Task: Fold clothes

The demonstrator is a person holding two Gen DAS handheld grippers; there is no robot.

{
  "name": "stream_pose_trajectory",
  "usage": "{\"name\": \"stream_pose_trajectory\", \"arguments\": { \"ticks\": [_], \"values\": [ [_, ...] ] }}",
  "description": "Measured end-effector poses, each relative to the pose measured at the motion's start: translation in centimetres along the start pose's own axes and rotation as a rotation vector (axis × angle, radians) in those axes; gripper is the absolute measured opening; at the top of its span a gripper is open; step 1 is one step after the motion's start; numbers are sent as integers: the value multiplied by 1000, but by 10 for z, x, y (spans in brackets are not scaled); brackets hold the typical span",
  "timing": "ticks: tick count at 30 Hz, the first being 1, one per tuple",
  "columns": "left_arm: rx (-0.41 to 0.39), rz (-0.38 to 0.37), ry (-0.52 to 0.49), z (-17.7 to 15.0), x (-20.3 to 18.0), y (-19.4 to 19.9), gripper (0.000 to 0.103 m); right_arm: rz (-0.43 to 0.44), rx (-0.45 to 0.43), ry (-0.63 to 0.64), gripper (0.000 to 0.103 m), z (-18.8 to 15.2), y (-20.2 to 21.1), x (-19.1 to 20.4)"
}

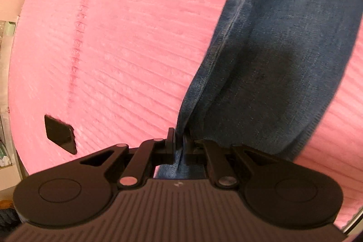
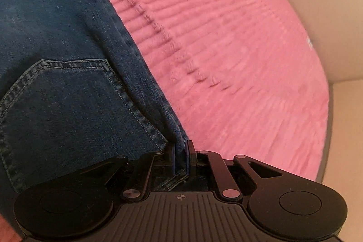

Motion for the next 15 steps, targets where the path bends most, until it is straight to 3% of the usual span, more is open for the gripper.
{"name": "stream_pose_trajectory", "arguments": {
  "ticks": [3,6,7,8,10,15],
  "values": [
    [12,39,13,3,2,-4,8,6,-18,-42,5,-3,-3,-3],
    [28,81,21,2,0,-2,16,-1,-38,-75,7,-10,7,0],
    [32,99,21,0,0,1,18,-13,-40,-82,12,-14,16,6],
    [35,115,28,-6,3,6,18,-26,-42,-86,24,-13,20,6],
    [41,140,51,-21,10,17,18,-76,-49,-110,83,-11,29,7],
    [54,191,136,-71,25,52,27,-68,-125,-221,84,9,73,30]
  ]
}}
Point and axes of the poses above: each gripper's, at about its wrist camera, not at the fingertips, and y roughly against the way its jaws point, x to its left, z to its top, the point moved 5 cm from there along -y, roughly the way its jaws point, and after that the axes turned 13 degrees about -x, right-handed, at the moved point
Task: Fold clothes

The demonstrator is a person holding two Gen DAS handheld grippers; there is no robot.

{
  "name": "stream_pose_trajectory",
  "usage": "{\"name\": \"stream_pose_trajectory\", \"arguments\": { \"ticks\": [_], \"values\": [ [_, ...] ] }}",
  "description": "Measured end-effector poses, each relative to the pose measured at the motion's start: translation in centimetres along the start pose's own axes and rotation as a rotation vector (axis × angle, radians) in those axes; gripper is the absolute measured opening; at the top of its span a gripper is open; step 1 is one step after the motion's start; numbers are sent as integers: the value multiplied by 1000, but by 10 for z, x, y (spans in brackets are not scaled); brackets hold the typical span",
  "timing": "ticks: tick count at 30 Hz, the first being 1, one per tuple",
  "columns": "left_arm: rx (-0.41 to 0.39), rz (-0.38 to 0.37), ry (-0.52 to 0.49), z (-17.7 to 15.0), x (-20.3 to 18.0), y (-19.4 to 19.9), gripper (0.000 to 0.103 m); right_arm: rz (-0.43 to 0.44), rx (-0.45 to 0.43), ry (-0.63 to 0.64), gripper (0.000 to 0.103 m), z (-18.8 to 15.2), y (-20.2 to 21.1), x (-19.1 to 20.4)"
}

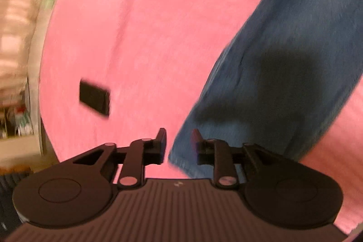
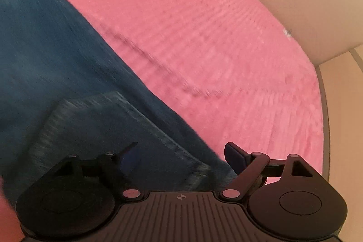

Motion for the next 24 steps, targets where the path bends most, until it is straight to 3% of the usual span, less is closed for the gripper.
{"name": "stream_pose_trajectory", "arguments": {
  "ticks": [4,6,11,15,16,18,24],
  "values": [
    [-50,8,73,-53,3,22,36,47,-33,-73,84,32,29,49],
    [-109,-24,34,-73,-15,29,36,71,-46,-110,84,54,42,81],
    [-235,-90,-206,-114,-82,14,37,87,-62,-149,84,111,57,161],
    [-303,-27,-383,-136,-109,-16,35,78,-20,-185,84,147,57,214],
    [-306,-12,-409,-140,-109,-22,34,79,-7,-187,84,154,56,227],
    [-314,11,-456,-149,-108,-32,10,75,20,-157,84,171,61,254],
    [-437,54,-350,-177,-72,-1,7,96,28,-120,84,200,61,294]
  ]
}}
Point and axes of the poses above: each gripper's, at about its wrist camera, not at the fingertips, and y roughly against the way its jaws point, x to its left, z to its top, the point moved 5 cm from there along -y, roughly the way its jaws point, and after that the axes turned 13 degrees about -x, right-handed, at the moved point
